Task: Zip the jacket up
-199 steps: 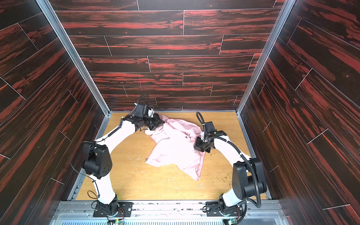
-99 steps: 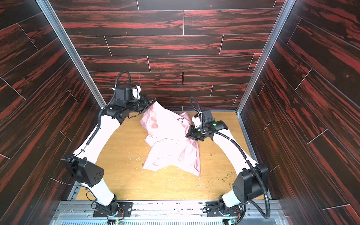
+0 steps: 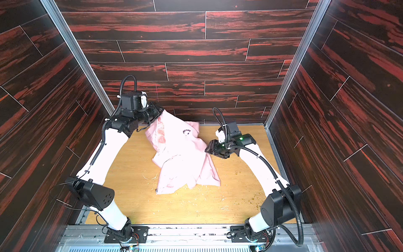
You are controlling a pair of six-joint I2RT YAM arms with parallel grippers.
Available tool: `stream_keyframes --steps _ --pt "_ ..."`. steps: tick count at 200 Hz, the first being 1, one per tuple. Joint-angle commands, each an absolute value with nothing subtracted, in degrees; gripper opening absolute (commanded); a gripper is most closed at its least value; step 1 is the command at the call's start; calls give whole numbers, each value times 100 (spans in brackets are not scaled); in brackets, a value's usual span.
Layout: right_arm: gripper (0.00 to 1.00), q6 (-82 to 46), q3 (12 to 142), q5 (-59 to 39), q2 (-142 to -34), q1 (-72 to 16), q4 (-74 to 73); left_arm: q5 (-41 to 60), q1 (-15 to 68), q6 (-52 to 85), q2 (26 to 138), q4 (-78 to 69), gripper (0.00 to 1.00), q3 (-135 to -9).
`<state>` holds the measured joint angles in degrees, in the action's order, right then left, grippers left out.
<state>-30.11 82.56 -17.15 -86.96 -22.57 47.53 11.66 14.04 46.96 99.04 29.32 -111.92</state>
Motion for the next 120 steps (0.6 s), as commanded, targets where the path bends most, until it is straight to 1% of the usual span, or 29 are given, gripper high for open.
stream_keyframes --steps 1,26,51,86,120 --pt "60 -2922 8050 -1497 -8438 -2377 4833 875 1273 4588 9762 2899 0 -11285" --pt "60 -2791 7739 -1215 -8510 -2689 4806 902 1170 4604 9856 2887 0 -11345" --pt "61 -2860 7388 -1395 -8816 -3066 4435 956 1098 4604 9937 2887 0 -11417" --pt "62 -3115 7120 -1742 -9659 -3481 3634 1064 1013 4657 9997 2865 0 -11444" --pt "62 -3194 7350 -1811 -10537 -3712 3324 1177 964 4711 10002 2865 0 -11417"
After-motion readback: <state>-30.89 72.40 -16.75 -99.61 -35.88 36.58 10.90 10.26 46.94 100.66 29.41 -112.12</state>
